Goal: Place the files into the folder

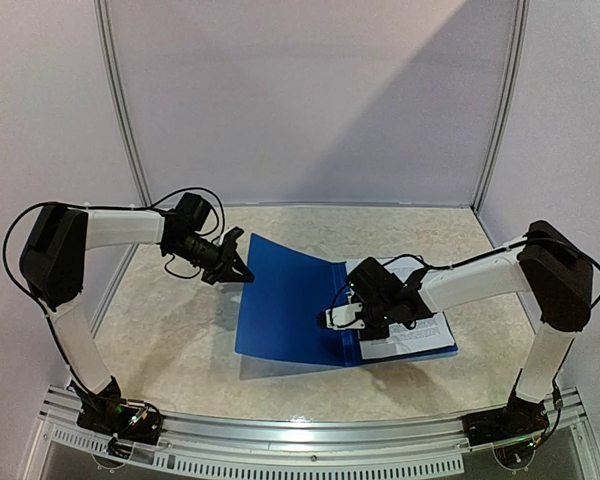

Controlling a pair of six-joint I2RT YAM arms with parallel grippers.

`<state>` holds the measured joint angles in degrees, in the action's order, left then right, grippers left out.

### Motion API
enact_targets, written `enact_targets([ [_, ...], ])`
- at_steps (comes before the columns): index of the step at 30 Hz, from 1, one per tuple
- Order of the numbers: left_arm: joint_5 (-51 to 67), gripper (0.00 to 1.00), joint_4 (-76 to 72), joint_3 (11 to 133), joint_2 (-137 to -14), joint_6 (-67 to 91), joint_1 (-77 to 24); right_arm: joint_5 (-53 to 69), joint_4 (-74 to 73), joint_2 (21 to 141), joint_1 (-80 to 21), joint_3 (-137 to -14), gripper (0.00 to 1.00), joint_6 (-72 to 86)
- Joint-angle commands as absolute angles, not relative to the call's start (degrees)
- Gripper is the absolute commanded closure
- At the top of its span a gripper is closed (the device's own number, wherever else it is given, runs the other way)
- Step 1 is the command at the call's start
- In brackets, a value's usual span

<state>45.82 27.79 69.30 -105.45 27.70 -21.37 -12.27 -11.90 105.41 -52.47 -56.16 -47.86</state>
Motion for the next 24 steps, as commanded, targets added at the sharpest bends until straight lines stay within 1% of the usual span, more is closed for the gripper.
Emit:
enact_targets([
  [1, 46.9, 1.0, 27.8, 69.9, -106.0, 27.4, -22.5, -12.4, -20.9, 115.8, -53.5, -54.4, 1.0, -48.2],
  [5, 47.0, 1.0, 27.8, 70.0, -106.2, 27.4, -22.6, -9.6, -20.4, 113.7, -53.8, -54.3, 1.0, -47.7],
  [13, 47.1, 1.0, 27.7, 70.1, -106.0, 27.4, -22.7, -5.3, -17.4, 104.2, -53.8, -54.5, 1.0, -46.9],
  [17, 46.9, 1.0, 27.8, 70.0, -105.9, 27.3, -22.8, -5.1, -18.6, 104.1, -53.8, -56.5, 1.0, -47.2],
  [24, 47.1, 1.0, 28.0, 70.2, -106.0, 27.2, -22.7, -6.4, -19.3, 105.5, -53.9, -55.8, 1.0, -47.0],
])
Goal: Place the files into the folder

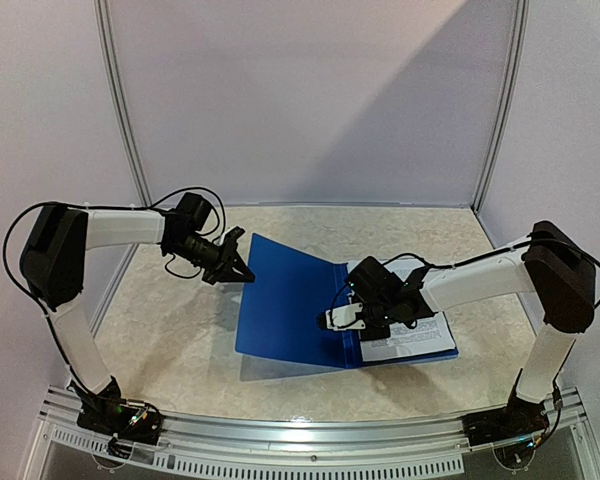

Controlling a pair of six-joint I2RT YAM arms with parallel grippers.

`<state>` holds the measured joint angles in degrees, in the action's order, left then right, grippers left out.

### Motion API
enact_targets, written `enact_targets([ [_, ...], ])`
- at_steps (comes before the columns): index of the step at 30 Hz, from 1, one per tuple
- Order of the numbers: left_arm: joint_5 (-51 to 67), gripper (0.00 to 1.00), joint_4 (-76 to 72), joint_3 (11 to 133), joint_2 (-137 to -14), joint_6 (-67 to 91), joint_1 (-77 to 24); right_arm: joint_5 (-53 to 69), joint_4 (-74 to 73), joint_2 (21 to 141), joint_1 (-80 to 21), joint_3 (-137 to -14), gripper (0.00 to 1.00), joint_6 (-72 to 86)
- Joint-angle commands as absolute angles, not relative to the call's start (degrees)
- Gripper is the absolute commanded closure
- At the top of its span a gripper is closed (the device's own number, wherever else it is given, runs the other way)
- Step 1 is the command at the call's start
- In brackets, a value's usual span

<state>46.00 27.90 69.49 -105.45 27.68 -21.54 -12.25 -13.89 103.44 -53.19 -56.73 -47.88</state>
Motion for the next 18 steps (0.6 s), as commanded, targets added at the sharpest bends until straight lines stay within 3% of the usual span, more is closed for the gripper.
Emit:
enact_targets([
  [1, 47.1, 1.0, 28.0, 70.2, -106.1, 27.2, -22.6, -6.7, -19.6, 105.3, -53.9, -55.9, 1.0, -46.8],
  [18, 47.1, 1.0, 28.2, 70.3, -106.3, 27.1, -22.6, -11.2, -21.0, 104.8, -53.9, -56.1, 0.83, -45.9],
])
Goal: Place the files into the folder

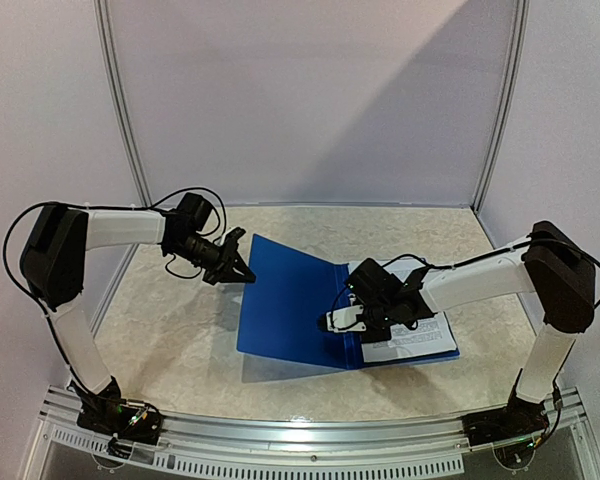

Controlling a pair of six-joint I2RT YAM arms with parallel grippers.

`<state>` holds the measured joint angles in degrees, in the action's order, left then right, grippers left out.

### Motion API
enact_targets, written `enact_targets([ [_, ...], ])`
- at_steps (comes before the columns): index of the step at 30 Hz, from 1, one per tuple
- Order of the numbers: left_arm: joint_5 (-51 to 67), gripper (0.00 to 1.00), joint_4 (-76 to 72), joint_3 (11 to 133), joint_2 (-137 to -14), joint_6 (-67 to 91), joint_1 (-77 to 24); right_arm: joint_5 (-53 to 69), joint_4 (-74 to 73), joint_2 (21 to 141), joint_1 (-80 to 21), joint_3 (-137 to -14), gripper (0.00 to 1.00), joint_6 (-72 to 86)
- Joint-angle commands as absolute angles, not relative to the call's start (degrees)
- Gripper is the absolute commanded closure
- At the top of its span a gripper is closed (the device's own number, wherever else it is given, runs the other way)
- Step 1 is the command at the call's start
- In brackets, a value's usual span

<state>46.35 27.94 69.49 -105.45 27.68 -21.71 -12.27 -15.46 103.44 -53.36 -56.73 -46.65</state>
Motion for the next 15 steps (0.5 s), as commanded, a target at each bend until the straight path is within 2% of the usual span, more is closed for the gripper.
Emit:
enact_targets([
  [1, 47.1, 1.0, 28.2, 70.4, -106.4, 27.2, -22.6, -11.4, -21.0, 104.5, -53.9, -56.1, 0.82, -45.8],
  [5, 47.0, 1.0, 28.3, 70.4, -106.3, 27.1, -22.6, -12.0, -20.8, 103.2, -53.9, -56.2, 0.73, -45.0],
  [11, 47.0, 1.0, 28.2, 70.4, -106.0, 27.1, -22.6, -13.1, -20.8, 102.2, -53.9, -56.4, 0.68, -44.6],
  [15, 47.1, 1.0, 28.3, 70.4, -106.1, 27.1, -22.7, -13.0, -21.7, 101.2, -53.9, -56.1, 0.57, -44.3],
])
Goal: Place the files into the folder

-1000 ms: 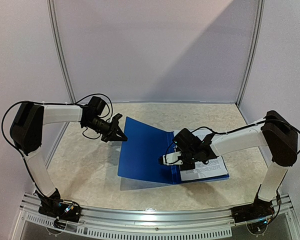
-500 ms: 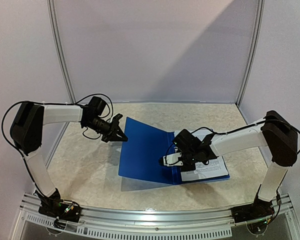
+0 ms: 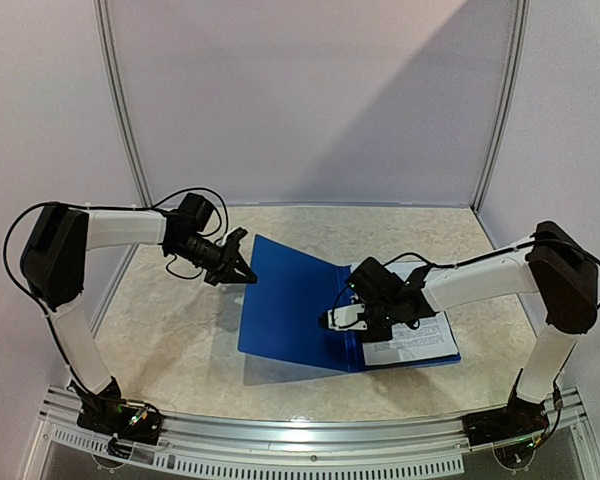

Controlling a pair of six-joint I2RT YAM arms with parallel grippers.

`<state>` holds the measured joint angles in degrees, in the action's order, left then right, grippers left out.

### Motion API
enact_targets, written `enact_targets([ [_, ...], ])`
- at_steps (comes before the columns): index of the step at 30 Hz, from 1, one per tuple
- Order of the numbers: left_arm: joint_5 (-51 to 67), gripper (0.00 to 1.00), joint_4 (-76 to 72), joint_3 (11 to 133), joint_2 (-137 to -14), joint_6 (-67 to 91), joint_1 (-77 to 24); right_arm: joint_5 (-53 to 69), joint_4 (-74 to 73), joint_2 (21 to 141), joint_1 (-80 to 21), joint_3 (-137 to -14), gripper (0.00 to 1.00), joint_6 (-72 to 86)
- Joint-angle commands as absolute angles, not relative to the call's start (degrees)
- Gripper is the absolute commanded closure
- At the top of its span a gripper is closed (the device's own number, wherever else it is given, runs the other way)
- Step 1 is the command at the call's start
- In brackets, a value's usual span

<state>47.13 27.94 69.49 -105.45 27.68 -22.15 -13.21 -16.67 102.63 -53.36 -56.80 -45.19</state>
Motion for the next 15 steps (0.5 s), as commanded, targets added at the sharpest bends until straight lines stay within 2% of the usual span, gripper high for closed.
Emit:
enact_targets([
  [1, 47.1, 1.0, 28.2, 70.4, -106.2, 27.1, -22.6, -12.8, -21.8, 100.6, -53.9, -55.9, 0.54, -44.2],
  [7, 46.8, 1.0, 28.5, 70.4, -106.4, 27.2, -22.6, -11.4, -22.5, 95.0, -53.9, -55.1, 0.34, -43.7],
  [11, 46.6, 1.0, 28.6, 70.5, -106.3, 26.9, -22.6, -11.3, -21.6, 89.9, -53.6, -56.2, 0.3, -40.7],
  [15, 46.4, 1.0, 29.1, 70.7, -106.4, 26.6, -22.6, -14.5, -20.6, 85.2, -47.0, -60.1, 0.16, -24.2],
])
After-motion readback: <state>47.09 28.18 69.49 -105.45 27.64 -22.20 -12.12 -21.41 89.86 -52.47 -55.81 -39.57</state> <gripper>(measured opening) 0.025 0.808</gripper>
